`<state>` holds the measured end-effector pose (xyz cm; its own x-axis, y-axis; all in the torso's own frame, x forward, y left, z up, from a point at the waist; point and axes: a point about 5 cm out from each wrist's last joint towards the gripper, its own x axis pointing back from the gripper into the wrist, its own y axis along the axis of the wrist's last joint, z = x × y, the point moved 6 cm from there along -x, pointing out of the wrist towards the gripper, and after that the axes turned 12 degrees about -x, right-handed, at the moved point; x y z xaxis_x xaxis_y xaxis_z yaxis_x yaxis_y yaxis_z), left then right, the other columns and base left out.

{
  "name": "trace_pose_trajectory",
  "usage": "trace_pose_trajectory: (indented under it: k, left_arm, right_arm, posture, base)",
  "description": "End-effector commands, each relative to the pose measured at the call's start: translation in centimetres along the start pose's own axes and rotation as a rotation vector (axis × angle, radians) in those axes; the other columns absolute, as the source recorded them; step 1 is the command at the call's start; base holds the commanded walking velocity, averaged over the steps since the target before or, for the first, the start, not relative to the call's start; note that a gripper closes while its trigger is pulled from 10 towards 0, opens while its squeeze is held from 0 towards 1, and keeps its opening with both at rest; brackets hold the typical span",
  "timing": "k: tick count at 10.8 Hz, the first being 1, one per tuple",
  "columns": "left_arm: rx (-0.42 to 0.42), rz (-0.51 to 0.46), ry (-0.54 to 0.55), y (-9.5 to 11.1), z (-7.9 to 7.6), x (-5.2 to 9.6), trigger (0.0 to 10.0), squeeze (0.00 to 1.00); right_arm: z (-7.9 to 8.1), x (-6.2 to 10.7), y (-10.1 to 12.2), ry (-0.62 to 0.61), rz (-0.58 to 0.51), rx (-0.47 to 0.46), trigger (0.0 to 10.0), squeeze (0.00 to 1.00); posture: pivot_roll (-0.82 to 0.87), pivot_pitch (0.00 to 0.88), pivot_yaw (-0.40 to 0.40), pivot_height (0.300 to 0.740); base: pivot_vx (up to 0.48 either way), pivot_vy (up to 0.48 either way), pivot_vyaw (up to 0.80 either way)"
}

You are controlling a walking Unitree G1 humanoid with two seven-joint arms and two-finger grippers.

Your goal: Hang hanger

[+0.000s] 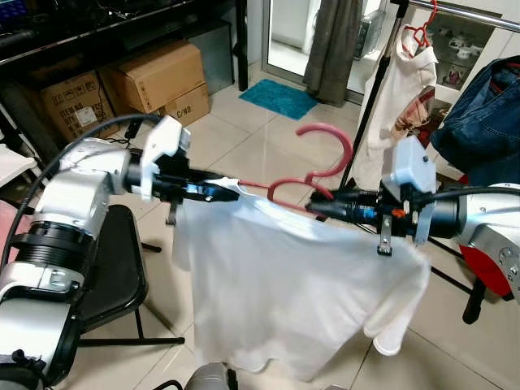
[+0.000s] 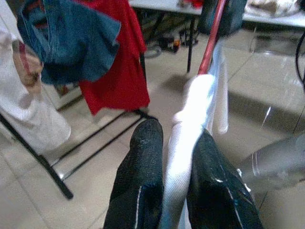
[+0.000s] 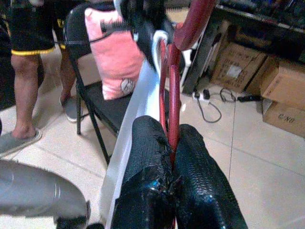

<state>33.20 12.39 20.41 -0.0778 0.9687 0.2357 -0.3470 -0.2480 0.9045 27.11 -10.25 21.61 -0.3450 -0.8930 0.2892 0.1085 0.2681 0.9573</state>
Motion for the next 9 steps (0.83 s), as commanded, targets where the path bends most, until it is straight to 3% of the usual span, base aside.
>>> trace_pose_trajectory:
  k: [1,3,5,6,7,8,9]
  left_arm:
    - [-0.043,-0.039,0.017,1.8,0.8,0.6,10.0,1.00]
    - [-0.011,-0.056,-0.033,2.2,-0.2,1.0,10.0,1.00]
    - [-0.018,-0.087,-0.015,2.8,0.0,0.8,10.0,1.00]
    - [-0.047,-0.094,0.029,2.9,0.4,0.6,10.0,0.92]
    - [-0.065,-0.092,0.114,2.8,1.1,0.7,10.0,0.64]
    - [-0.026,-0.004,0.270,1.2,1.9,0.5,10.0,0.45]
    - [0.001,-0.007,0.400,0.2,1.4,0.0,10.0,0.17]
  right_arm:
    - [-0.1,0.2,-0.4,0.000,0.024,0.008,0.0,0.00]
    - [-0.4,0.8,-2.1,-0.019,0.092,-0.012,0.0,0.00]
    - [-0.6,1.5,-3.5,-0.043,0.135,-0.038,0.0,0.00]
    - [-1.0,1.6,-4.0,-0.066,0.140,-0.060,0.0,0.00]
    - [-1.4,1.6,-4.7,-0.108,0.140,-0.098,0.0,0.00]
    - [-3.1,1.9,-6.3,-0.260,0.105,-0.190,0.0,0.00]
    - [-5.0,2.4,-8.7,-0.473,0.048,-0.326,0.0,0.00]
  posture:
    - [0.01,0.001,0.016,0.740]
    - [0.01,0.000,0.007,0.740]
    - [0.02,0.000,0.000,0.740]
    - [0.02,0.006,-0.002,0.740]
    - [0.02,0.012,0.001,0.740]
    - [0.01,0.021,-0.013,0.740]
    - [0.02,0.026,-0.035,0.740]
  base:
    - [0.000,0.000,0.00]
    - [0.000,0.000,0.00]
    - [0.000,0.000,0.00]
    - [0.000,0.000,0.00]
    - [0.000,0.000,0.00]
    - [0.000,0.000,0.00]
    - [0.000,0.000,0.00]
